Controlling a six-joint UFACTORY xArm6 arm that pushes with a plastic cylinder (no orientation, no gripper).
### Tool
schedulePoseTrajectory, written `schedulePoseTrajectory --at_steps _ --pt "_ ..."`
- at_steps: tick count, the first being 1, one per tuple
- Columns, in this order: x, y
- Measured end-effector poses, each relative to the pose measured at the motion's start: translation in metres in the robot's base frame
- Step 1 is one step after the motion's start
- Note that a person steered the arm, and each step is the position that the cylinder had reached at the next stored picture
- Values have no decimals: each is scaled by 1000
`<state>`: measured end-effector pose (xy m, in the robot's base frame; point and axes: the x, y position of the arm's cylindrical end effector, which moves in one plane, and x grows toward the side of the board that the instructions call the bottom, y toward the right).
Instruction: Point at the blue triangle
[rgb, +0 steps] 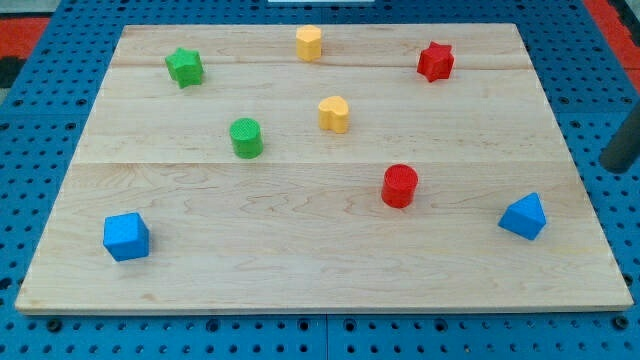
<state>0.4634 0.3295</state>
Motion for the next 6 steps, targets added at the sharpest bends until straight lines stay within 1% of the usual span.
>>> schedulePoseTrajectory --at_steps 1,2,3,4,5,6 --pt "48 5" --pt "85 -4" --pt "113 -51" --pt "111 -131" --pt "83 -163" --pt "63 -122"
